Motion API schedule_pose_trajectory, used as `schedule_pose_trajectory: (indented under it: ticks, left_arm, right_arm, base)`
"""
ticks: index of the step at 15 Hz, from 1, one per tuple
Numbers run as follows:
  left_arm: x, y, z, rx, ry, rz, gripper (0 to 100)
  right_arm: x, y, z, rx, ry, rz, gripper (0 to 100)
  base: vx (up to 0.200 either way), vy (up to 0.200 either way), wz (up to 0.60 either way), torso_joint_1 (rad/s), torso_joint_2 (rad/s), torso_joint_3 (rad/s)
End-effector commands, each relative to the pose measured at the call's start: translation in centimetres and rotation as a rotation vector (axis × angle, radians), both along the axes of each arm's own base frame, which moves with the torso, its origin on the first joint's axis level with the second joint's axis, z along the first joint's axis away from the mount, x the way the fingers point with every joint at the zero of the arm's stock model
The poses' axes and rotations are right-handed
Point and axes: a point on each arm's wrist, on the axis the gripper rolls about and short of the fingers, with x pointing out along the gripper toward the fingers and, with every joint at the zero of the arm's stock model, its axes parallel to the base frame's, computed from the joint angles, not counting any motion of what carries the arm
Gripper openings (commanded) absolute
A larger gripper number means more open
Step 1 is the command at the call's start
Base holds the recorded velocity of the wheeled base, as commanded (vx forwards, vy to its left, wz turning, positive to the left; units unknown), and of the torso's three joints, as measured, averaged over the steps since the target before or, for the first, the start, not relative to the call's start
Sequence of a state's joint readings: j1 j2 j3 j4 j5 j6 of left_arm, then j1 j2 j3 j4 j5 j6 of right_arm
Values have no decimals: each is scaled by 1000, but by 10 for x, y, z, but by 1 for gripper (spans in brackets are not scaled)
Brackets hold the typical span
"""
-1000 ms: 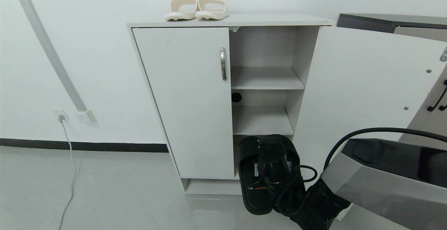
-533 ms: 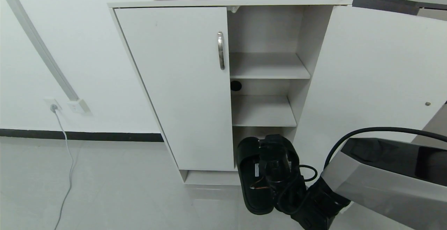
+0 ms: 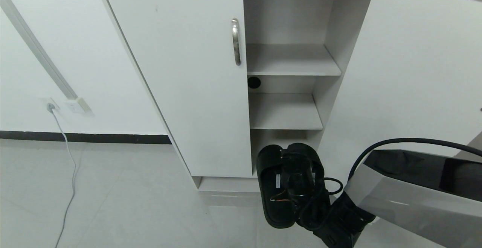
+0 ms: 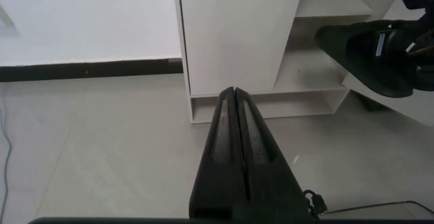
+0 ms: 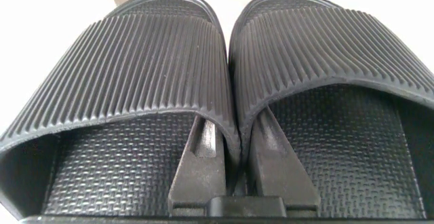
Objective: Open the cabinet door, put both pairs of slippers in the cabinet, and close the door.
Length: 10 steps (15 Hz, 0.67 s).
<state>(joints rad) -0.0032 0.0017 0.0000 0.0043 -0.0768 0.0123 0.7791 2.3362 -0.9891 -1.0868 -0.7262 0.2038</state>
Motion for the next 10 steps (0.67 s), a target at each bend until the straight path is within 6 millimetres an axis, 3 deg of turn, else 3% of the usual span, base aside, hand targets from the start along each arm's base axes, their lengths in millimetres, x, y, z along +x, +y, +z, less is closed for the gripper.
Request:
schedule_pose_trajectory:
  ticks: [1,10]
  left_arm:
    - [0,0,0,0,2,0,0]
    - [0,0,0,0,2,0,0]
  right_arm:
    - [13,-6,-5,2,-61,-44,0]
    - [19,-11,5,-2,-130,-56,0]
  base:
    - [0,0,0,0,0,0]
    - [0,0,0,0,0,0]
